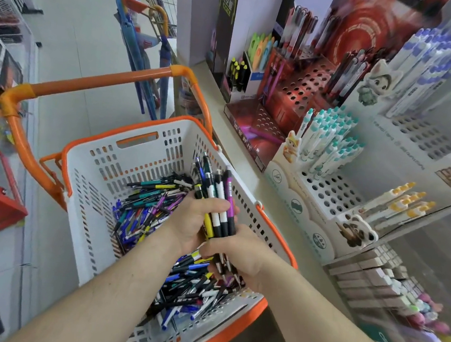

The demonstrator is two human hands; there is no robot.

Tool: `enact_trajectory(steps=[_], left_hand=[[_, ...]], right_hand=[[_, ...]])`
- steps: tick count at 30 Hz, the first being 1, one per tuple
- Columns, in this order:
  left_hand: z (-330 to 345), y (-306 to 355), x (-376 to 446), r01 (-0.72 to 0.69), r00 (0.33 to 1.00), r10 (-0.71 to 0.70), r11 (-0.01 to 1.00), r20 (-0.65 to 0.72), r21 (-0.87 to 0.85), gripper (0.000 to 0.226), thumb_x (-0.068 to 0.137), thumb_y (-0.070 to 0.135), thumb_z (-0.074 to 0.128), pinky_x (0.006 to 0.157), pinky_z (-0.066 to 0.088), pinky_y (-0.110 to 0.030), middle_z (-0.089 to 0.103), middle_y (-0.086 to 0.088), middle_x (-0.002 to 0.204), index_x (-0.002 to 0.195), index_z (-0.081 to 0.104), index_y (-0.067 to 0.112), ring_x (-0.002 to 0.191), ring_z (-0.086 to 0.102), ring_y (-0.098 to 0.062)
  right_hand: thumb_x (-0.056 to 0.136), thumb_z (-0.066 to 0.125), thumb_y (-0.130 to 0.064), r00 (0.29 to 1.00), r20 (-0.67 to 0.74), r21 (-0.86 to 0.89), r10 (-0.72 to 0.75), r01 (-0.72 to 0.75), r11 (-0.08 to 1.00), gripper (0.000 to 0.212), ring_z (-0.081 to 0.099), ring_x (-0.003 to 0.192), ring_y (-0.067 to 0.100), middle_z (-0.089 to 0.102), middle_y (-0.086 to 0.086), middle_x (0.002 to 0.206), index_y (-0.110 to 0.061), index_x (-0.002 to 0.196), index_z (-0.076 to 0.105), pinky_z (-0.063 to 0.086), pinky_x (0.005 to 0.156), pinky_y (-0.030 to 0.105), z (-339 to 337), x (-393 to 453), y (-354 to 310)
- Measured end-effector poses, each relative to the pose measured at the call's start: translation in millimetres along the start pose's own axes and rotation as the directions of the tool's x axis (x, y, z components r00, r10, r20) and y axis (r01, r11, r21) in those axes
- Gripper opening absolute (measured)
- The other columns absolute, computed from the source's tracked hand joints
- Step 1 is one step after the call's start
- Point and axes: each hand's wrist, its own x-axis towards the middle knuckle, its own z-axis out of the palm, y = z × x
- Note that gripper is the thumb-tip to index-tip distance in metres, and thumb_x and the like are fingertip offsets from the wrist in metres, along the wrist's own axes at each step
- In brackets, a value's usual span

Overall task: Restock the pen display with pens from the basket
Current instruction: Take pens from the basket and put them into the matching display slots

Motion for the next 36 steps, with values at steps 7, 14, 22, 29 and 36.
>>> enact_trajectory(steps=[7, 14, 22, 29, 36], left_hand=[[-4, -11, 0, -0.033, 0.988, 0.033, 0.999, -0.151, 0.004, 0.057, 0.065, 0.024, 0.074, 0.067, 0.057, -0.035, 0.07, -0.018, 0.096, 0.117, 0.061, 0.003, 0.08, 0.07, -0.027], [5, -25, -6, 0.068, 0.962, -0.116, 0.979, -0.249, -0.193, 0.042, 0.058, 0.028, 0.081, 0.078, 0.056, -0.038, 0.075, -0.013, 0.092, 0.091, 0.069, 0.005, 0.09, 0.073, -0.024], [1, -9, -12, 0.046, 0.974, -0.122, 0.93, -0.189, -0.364, 0.015, 0.08, 0.022, 0.063, 0.054, 0.055, -0.029, 0.062, -0.008, 0.071, 0.082, 0.062, 0.007, 0.055, 0.063, -0.019], [16, -9, -18, 0.121, 0.99, -0.135, 0.961, -0.042, -0.248, 0.015, 0.073, 0.017, 0.065, 0.056, 0.054, -0.03, 0.058, -0.009, 0.064, 0.068, 0.069, 0.004, 0.055, 0.059, -0.019], [39, -16, -22, 0.114, 0.992, -0.123, 0.965, -0.023, -0.238, 0.025, 0.076, 0.029, 0.063, 0.05, 0.051, -0.028, 0.062, -0.011, 0.065, 0.074, 0.07, 0.005, 0.053, 0.059, -0.021]], right_hand=[[0.069, 0.07, -0.006, 0.947, -0.283, -0.21, -0.15, 0.092, 0.973, 0.018, 0.049, 0.046, 0.014, 0.054, -0.001, 0.057, -0.016, 0.075, 0.057, 0.041, 0.051, 0.03, 11, 23, 12], [0.078, 0.063, -0.028, 0.903, -0.337, -0.635, -0.265, -0.011, 0.772, 0.052, 0.067, 0.08, 0.023, 0.066, 0.0, 0.09, -0.021, 0.127, 0.047, 0.048, 0.059, 0.029, 20, 23, 13], [0.071, 0.069, -0.056, 0.982, -0.127, -0.625, -0.141, 0.032, 0.78, 0.043, 0.058, 0.06, 0.019, 0.061, 0.002, 0.068, -0.017, 0.089, 0.066, 0.047, 0.052, 0.034, -4, -8, -18], [0.082, 0.073, -0.053, 0.812, -0.385, -0.478, -0.438, 0.23, 0.847, 0.041, 0.059, 0.063, 0.006, 0.062, -0.003, 0.083, -0.022, 0.103, 0.059, 0.042, 0.052, 0.02, -19, -2, -55], [0.09, 0.057, -0.021, 0.803, -0.404, -0.432, -0.437, 0.254, 0.866, 0.016, 0.057, 0.057, 0.017, 0.065, 0.006, 0.066, -0.012, 0.082, 0.067, 0.048, 0.055, 0.037, -33, 7, -45]])
